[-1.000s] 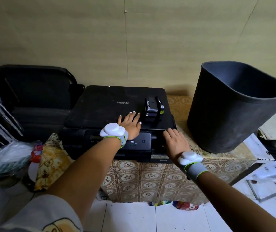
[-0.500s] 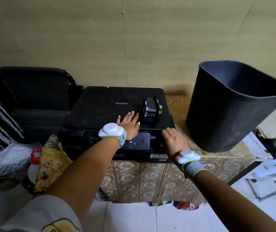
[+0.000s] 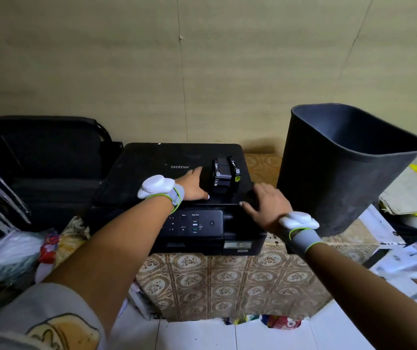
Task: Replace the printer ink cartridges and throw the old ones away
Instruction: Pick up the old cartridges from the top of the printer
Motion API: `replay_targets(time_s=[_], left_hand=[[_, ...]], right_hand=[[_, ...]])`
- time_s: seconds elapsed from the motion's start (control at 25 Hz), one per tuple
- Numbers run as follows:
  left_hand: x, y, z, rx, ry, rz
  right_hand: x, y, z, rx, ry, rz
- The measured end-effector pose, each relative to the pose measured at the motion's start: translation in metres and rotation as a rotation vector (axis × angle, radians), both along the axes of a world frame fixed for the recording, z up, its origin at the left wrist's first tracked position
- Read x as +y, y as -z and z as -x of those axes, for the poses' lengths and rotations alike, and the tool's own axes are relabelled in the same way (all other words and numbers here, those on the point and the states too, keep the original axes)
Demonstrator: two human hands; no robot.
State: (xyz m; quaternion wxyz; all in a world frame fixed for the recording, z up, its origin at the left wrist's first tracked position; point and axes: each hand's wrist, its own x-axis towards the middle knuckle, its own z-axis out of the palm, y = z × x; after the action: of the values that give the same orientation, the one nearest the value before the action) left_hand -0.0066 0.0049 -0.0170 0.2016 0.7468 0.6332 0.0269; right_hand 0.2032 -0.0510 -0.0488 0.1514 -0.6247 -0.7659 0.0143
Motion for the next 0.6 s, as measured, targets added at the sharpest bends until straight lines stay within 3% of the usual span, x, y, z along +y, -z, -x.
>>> replay_targets(time_s=[0.16,0.36,0.6], left_hand=[[0.007,-0.014,-0.013,-0.218,0.018,-0.018],[0.02,-0.017,-0.027,-0.134,0.076,-0.052],[0.031,-0.014,-0.027,-0.083,0.104,-0.048]], right_hand=[[0.025,-0.033,0.008,0.287,0.201,0.018],[0.051,-0.049,0.023,0.266,0.326,0.164],[0.067,-0.032,0.031,0.221,0.33,0.23]])
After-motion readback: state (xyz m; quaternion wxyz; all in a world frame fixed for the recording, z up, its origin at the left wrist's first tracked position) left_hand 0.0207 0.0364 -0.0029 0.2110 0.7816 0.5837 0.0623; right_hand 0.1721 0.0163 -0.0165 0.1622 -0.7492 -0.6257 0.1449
